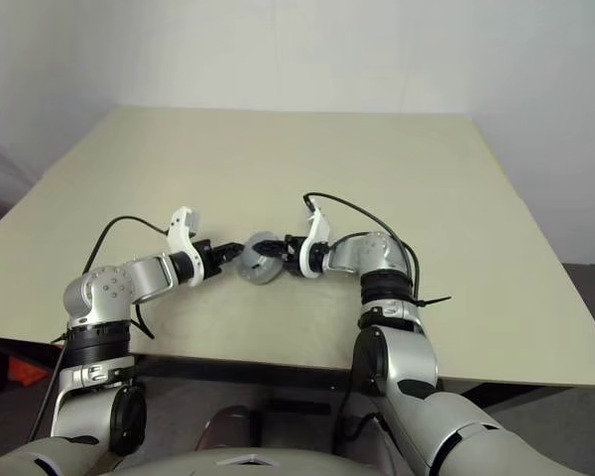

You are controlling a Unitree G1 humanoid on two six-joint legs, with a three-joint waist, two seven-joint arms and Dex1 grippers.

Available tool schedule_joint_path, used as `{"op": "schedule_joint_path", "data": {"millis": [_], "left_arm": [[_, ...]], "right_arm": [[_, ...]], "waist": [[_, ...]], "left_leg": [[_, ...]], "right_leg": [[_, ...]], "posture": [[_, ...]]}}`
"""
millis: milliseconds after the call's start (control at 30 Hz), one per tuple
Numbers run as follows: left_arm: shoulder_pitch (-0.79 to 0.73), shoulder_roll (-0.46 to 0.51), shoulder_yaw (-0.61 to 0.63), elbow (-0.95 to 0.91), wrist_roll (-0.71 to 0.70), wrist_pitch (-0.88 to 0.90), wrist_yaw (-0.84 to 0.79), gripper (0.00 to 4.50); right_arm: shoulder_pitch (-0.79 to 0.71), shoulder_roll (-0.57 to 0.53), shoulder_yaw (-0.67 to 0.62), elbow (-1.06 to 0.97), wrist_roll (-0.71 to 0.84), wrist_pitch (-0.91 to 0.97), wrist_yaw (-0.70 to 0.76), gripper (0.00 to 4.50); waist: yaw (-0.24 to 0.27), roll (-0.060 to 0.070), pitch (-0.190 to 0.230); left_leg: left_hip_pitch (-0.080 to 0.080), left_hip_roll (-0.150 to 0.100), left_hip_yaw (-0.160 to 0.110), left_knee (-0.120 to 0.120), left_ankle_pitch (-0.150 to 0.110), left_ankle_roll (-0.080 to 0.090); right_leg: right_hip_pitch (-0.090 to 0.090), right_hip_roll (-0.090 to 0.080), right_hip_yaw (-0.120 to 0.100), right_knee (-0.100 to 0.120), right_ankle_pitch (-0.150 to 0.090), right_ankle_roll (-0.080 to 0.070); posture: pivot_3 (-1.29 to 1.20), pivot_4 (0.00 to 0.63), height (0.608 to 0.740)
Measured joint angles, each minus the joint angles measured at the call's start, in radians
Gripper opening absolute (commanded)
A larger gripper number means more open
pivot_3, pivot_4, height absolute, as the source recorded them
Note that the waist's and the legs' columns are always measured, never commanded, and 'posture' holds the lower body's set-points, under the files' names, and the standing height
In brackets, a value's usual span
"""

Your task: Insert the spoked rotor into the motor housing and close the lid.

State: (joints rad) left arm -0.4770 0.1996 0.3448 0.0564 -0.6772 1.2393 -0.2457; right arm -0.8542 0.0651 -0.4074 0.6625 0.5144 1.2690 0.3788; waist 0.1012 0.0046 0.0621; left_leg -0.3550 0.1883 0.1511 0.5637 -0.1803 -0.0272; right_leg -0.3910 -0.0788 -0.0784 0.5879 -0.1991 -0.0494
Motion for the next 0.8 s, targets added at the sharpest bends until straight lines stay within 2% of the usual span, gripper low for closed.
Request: {"op": "schedule_joint_path", "data": {"millis": [67,300,433,567,800], "left_arm": [[0.0,0.001,0.0,0.001,0.001,0.0,0.0,0.0],[0.0,0.002,-0.002,0.005,0.004,-0.011,0.0,0.0],[0.01,-0.007,-0.007,0.005,0.021,-0.085,-0.004,0.0],[0.013,-0.03,0.022,-0.003,0.014,-0.215,-0.012,0.0],[0.017,-0.06,0.127,-0.058,-0.09,-0.284,-0.004,0.0]], "right_arm": [[-0.007,-0.002,-0.001,0.016,0.0,-0.009,0.0,2.1],[-0.025,-0.012,-0.012,0.06,0.002,-0.035,-0.002,2.08],[-0.043,-0.008,-0.045,0.106,0.01,-0.073,-0.024,2.08],[-0.085,-0.014,-0.095,0.173,0.022,-0.159,-0.067,2.08],[-0.167,-0.032,-0.224,0.291,0.092,-0.266,-0.136,2.08]], "waist": [[0.0,0.0,0.0],[0.0,0.0,0.0],[-0.002,0.0,0.0],[-0.002,0.0,0.001],[-0.005,0.0,0.001]], "left_leg": [[0.001,0.0,0.0,0.0,0.0,0.0],[0.002,0.0,0.0,0.0,0.0,-0.001],[0.002,0.0,0.0,0.0,0.001,-0.001],[-0.002,0.0,0.0,0.0,0.001,-0.001],[-0.018,0.001,0.001,0.004,0.0,0.001]], "right_leg": [[0.001,0.0,0.0,0.0,0.0,0.0],[0.001,0.0,0.0,0.001,0.0,0.0],[0.001,0.0,0.0,0.001,0.0,0.0],[-0.003,0.0,0.0,0.001,0.003,-0.005],[-0.017,0.002,0.0,0.003,0.004,-0.007]], "posture": [[0.0,0.0,0.74],[0.0,0.0,0.74],[0.0,0.0,0.74],[0.0,0.0,0.74],[0.0,0.0,0.74]]}}
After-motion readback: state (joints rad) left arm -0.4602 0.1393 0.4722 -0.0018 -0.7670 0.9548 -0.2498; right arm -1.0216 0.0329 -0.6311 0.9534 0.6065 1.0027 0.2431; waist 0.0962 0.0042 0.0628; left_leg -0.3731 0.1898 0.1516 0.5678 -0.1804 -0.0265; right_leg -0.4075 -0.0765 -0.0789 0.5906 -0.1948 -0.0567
